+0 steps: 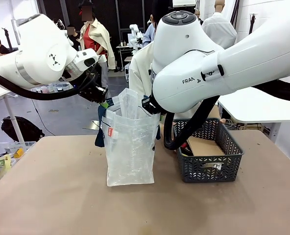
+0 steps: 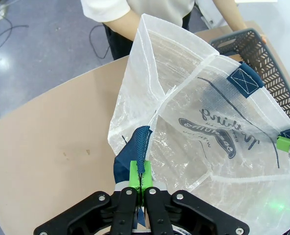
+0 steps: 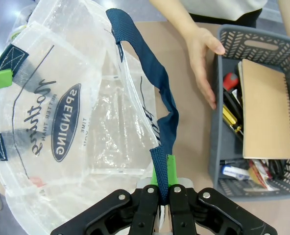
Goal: Transfer purchased items from the store into the shopping bag.
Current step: Move the Reusable shopping bag to the right side of the table.
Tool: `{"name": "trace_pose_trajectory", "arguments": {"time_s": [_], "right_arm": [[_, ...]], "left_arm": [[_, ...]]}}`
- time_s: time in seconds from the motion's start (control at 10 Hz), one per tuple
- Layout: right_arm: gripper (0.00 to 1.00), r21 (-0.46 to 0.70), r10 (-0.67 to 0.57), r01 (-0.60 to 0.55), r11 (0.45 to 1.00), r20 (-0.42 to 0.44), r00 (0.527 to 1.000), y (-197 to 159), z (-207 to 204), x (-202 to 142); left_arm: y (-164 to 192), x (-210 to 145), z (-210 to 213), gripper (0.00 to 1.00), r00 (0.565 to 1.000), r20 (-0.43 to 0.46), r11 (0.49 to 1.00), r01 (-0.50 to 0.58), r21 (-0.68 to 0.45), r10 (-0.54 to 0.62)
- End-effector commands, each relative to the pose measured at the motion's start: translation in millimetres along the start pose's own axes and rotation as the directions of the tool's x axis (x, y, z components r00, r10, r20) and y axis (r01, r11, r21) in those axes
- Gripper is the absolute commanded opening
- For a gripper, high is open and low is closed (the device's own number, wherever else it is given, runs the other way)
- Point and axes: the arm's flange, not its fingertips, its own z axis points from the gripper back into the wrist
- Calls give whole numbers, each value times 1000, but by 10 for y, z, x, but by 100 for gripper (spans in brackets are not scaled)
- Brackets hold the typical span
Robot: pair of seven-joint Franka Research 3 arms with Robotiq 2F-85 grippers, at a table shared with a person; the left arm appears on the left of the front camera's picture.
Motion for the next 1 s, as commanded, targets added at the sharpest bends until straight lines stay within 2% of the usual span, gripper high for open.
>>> {"name": "trace_pose_trajectory", "arguments": {"time_s": [0.0,0.9], "right_arm": [[0,7,-13,13,1000,-8,1000,1,4,-9],[0,7,-13,13,1000,-8,1000,1,4,-9]], "left_arm": [[22,28,3,0,1000,4,1000,-7,1,7],[22,28,3,0,1000,4,1000,-7,1,7]]}}
